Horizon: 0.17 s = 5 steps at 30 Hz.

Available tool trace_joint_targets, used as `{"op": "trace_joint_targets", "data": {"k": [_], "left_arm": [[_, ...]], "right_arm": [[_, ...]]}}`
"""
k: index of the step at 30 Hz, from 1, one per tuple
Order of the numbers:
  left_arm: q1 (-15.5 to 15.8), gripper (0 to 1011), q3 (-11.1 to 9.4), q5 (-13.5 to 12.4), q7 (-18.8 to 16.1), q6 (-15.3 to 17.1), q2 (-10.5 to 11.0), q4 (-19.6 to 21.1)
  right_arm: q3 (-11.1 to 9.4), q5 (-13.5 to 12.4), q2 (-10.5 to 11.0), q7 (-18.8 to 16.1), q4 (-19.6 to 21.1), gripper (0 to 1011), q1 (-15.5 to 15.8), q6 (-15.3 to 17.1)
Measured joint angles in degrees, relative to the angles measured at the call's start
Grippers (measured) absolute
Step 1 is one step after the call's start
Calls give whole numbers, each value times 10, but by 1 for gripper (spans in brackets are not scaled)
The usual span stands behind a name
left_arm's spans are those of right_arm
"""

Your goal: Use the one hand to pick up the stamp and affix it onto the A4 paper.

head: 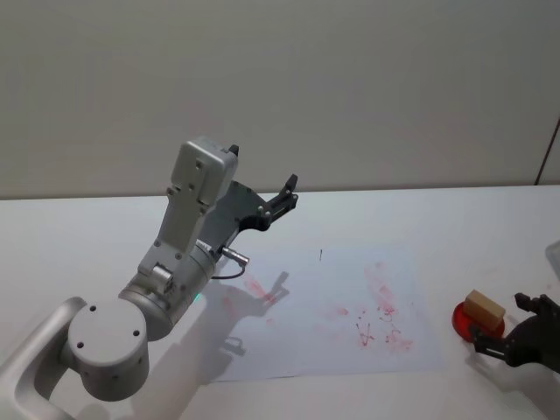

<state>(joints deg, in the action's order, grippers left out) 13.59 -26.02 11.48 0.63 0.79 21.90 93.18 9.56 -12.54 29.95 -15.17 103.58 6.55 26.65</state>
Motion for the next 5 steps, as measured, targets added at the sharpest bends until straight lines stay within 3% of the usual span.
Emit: {"op": "trace_joint_targets", "data": {"k": [3, 5], "left_arm": [[0, 1001, 0, 0, 0, 0, 0, 0], [0, 1001, 0, 0, 0, 0, 0, 0]], "right_arm": [[0, 0, 0, 0, 0, 996, 0, 0], [0, 0, 0, 0, 0, 1001, 0, 0]]}}
